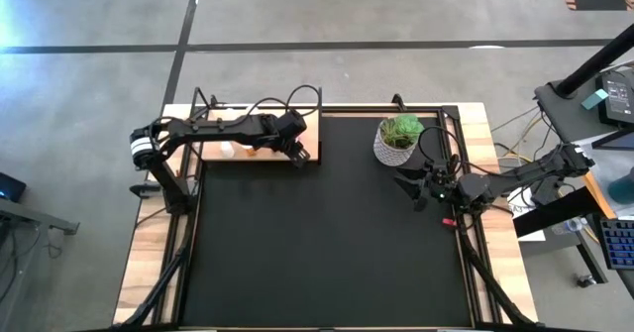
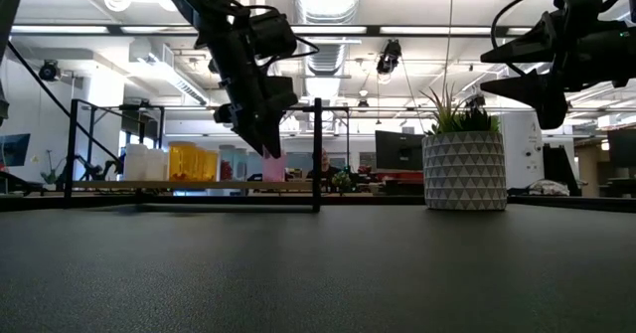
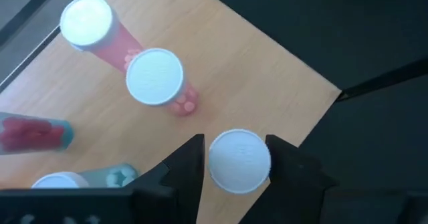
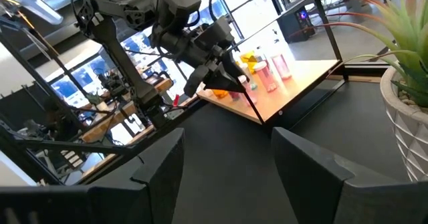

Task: Pick and place medicine bottles onto shelf by color
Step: Put the pink pill bottle on the shelf aligned with the other pink pill bottles, then return to Home Position

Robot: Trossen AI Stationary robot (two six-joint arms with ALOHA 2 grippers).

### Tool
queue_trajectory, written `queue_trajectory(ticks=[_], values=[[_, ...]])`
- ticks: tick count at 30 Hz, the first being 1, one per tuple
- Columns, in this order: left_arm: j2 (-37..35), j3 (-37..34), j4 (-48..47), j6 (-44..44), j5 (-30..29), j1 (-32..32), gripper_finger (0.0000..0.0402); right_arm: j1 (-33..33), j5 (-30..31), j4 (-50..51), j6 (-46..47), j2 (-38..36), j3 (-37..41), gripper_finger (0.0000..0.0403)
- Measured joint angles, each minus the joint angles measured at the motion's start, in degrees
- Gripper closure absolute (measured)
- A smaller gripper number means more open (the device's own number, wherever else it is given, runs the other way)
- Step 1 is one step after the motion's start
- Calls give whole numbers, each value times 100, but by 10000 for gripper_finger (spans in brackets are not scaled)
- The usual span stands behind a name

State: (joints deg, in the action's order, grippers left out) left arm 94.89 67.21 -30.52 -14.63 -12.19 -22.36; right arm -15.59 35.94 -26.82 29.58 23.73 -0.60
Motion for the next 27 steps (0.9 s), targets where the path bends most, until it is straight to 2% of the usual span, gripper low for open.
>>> queue_trajectory(ticks=[9,14,20,27], values=[[-33,32,-9,0,-67,-19,219,0,0,1,0,0,0,188],[-288,73,-77,3,-163,-27,199,1,0,1,0,0,0,188],[-1052,58,-369,252,-199,-128,196,2,0,0,0,0,0,188],[-2455,-100,-612,978,-754,-246,196,0,0,1,0,2,0,188]])
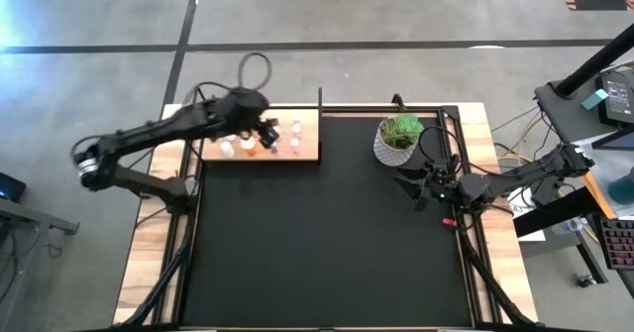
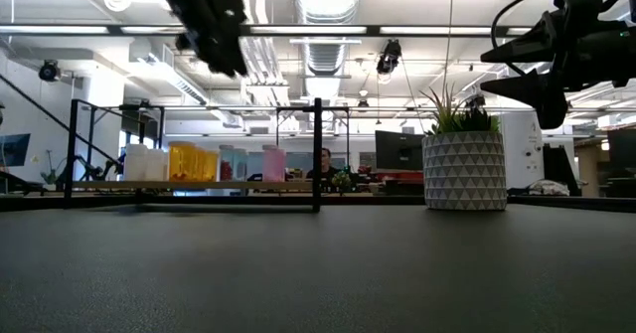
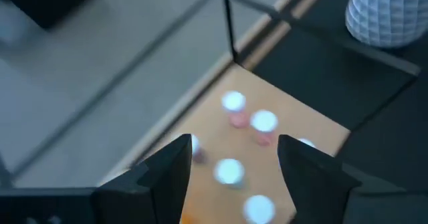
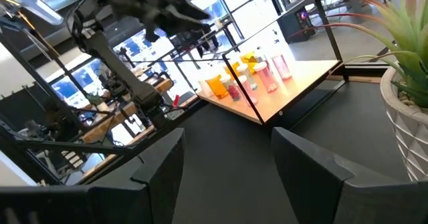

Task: Pick and place medicine bottles onto shelf by color
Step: Return to Home Position

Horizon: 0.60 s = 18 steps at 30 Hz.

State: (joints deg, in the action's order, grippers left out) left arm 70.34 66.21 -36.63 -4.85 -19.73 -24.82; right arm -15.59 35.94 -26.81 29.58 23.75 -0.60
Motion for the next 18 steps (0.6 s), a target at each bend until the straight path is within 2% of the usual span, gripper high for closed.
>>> queue_trajectory(ticks=[5,9,14,18], values=[[-1132,-255,-37,599,-199,2,196,0,0,0,0,0,0,188],[-2177,-766,178,801,169,7,196,2,0,0,0,0,0,188],[-3384,-1674,1213,423,688,11,196,0,0,0,0,0,0,188],[-3918,-2590,2375,222,921,11,196,0,0,0,0,0,0,188]])
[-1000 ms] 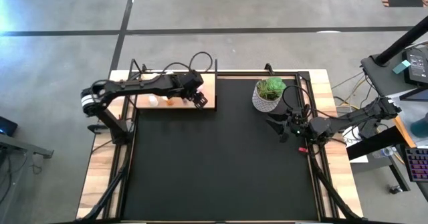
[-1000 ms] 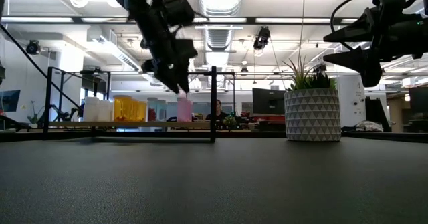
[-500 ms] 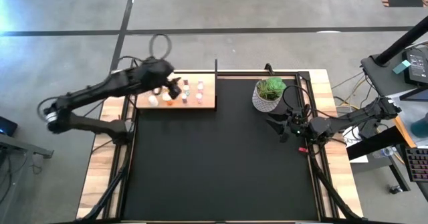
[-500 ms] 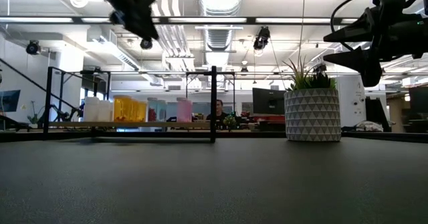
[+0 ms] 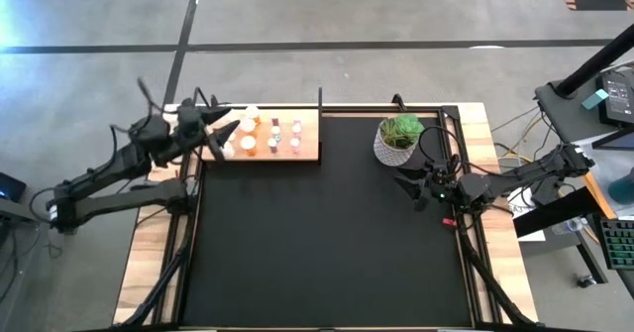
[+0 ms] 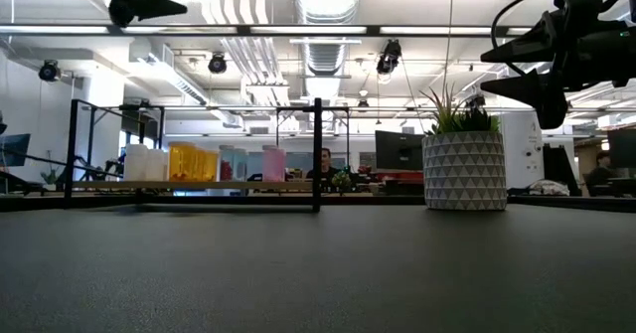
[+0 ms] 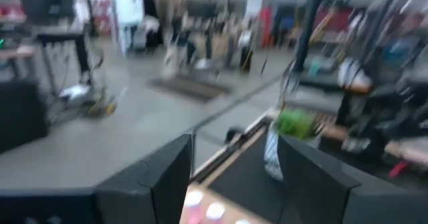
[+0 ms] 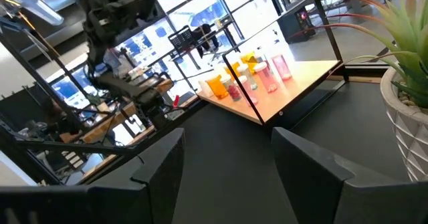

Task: Pick and place medicine bottles onto shelf by color
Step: Return to Home Position

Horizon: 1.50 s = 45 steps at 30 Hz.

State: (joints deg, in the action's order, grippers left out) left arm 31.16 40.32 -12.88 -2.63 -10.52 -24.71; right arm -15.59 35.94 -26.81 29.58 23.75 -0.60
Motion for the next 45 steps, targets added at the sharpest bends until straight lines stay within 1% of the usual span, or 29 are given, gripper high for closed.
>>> queue_trajectory(ticks=[4,6,12,15,17,21,24,33,37,45], values=[[-353,-869,1071,-20,127,17,196,0,0,0,0,0,0,188],[-389,-1257,1649,-22,196,51,196,1,0,0,0,0,0,188],[-250,-2258,3513,-22,385,102,196,1,0,0,0,2,1,188],[-147,-2654,4243,-20,445,127,196,1,0,0,0,2,0,188],[-97,-2859,4567,-20,445,125,196,1,0,0,0,2,0,188],[-128,-3132,4779,-39,463,125,196,1,0,0,0,2,0,188],[-292,-3359,4807,-284,470,124,196,0,0,0,0,2,0,188],[-1308,-3955,4828,-299,471,120,196,0,0,0,0,2,0,188],[-1726,-3982,4666,-297,469,120,196,2,0,0,0,2,0,188],[-2227,-3987,4091,-297,443,120,196,1,0,0,0,2,0,188]])
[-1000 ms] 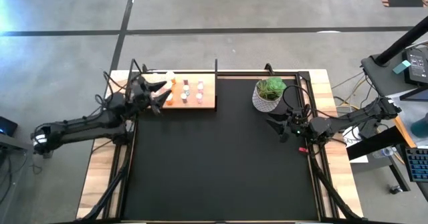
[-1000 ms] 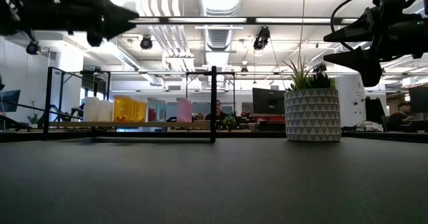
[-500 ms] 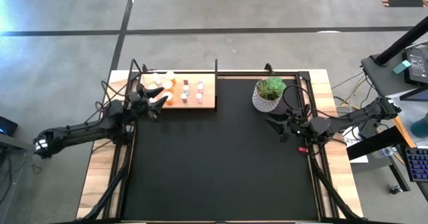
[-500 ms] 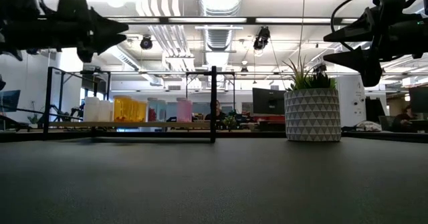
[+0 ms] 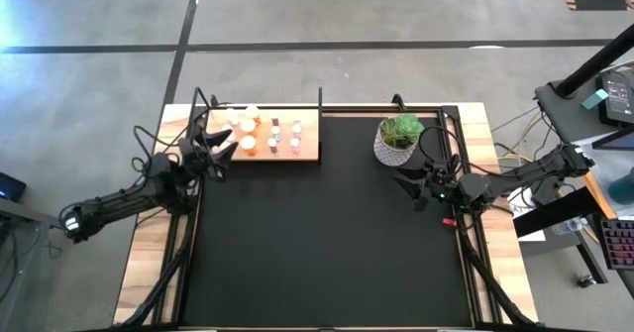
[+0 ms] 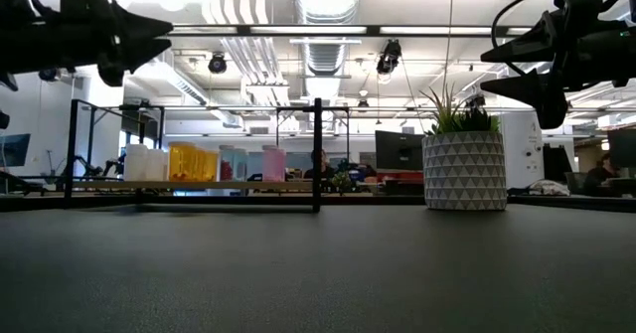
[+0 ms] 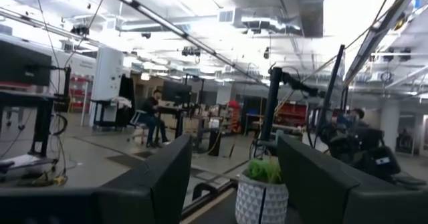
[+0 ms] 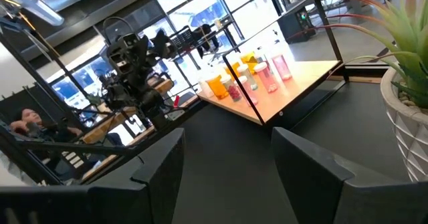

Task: Pick and place medicine bottles onto shelf by color
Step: Return to Home Position

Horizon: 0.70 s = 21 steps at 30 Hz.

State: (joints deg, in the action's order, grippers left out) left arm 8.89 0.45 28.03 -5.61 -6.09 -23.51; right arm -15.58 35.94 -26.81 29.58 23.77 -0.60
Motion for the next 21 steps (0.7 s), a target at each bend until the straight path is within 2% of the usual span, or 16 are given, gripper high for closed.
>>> queue_trajectory(ticks=[4,21], values=[[-62,-2,-249,0,0,0,196,-1,0,0,0,0,0,188],[251,-11,-214,0,-17,0,196,-1,0,0,0,0,0,188]])
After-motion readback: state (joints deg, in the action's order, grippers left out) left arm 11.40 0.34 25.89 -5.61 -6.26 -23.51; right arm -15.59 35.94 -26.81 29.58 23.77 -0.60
